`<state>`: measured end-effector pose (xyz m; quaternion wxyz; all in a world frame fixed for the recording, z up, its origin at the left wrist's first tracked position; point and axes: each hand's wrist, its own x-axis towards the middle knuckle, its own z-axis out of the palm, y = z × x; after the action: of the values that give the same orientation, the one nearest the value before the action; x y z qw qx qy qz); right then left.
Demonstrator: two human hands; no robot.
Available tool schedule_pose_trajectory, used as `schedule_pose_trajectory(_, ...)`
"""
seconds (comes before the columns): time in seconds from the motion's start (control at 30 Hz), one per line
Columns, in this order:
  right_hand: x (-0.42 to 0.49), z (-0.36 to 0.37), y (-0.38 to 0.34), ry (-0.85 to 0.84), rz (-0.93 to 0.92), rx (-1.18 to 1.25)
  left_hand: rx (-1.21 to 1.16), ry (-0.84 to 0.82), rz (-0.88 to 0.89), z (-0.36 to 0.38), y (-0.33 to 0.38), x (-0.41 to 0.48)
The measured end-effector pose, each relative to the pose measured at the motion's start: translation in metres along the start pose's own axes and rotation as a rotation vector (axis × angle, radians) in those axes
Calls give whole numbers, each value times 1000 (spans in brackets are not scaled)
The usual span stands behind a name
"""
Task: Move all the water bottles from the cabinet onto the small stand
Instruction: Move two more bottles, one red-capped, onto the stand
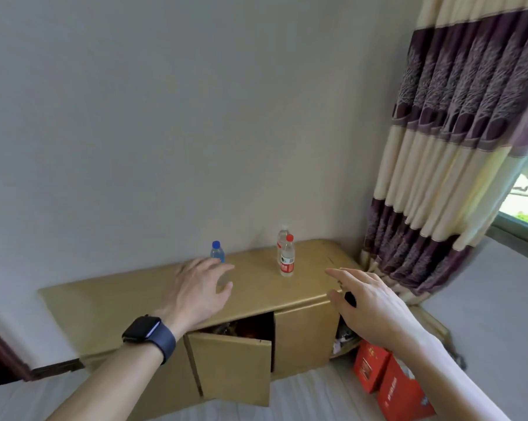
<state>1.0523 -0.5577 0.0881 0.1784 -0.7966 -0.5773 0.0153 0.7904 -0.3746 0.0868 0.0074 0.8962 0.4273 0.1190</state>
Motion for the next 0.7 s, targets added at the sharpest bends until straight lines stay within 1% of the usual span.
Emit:
schedule_pose_trajectory(0.23, 143, 64, 57, -103, 88, -3, -49, -119, 71, 89, -12, 173)
schedule_pose_trajectory(0.43, 267, 102, 91, -200, 158, 4, -3, -221, 117, 140, -20, 325)
schedule_pose_trajectory(0.57, 338, 134, 125, -275, 159, 27, -2, -301, 139, 182, -5, 387)
schedule_pose_trajectory(0.7, 427, 172, 166, -377, 106, 10, -57, -408, 95, 247, 9, 436)
